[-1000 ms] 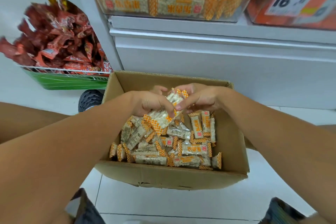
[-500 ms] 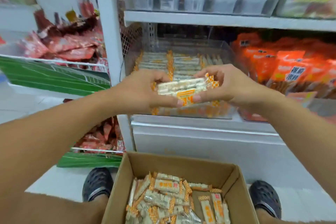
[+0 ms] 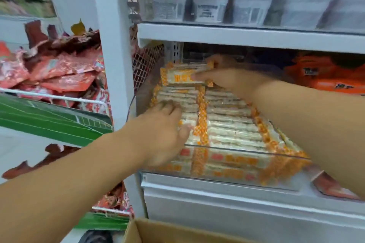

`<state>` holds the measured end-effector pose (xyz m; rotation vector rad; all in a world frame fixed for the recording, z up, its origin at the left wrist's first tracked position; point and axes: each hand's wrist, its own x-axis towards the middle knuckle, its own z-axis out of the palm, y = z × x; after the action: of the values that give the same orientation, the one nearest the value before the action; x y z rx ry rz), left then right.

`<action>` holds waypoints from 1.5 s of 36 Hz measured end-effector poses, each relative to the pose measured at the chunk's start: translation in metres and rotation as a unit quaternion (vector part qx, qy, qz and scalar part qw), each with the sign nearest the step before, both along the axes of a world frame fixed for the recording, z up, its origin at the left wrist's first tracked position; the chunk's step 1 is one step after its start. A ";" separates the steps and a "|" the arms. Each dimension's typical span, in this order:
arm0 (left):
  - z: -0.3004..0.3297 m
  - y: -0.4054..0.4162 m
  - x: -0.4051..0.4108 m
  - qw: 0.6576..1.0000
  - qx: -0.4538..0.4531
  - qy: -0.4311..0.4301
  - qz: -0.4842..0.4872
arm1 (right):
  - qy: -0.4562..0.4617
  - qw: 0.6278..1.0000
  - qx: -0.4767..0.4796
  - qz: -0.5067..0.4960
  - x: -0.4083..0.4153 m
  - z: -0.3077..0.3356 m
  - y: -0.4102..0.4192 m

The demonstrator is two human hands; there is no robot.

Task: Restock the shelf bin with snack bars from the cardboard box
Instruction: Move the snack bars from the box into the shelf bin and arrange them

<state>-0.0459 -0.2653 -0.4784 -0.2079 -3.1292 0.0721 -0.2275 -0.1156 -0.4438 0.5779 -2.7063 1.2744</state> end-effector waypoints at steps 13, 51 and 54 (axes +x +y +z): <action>-0.005 0.004 -0.001 0.998 0.024 0.050 0.009 | 0.247 0.928 0.263 0.096 -0.027 -0.010 -0.024; 0.013 0.017 0.022 0.977 0.016 0.209 -0.046 | 0.175 0.966 0.190 0.012 0.089 -0.001 0.016; 0.016 0.038 0.051 0.945 0.080 0.295 -0.120 | 0.372 0.926 0.004 -0.064 0.153 -0.021 0.057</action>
<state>0.0055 -0.2278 -0.4624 -0.4642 -2.4776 -0.1028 -0.0750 -0.0588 -0.4650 0.6939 -2.0689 0.7834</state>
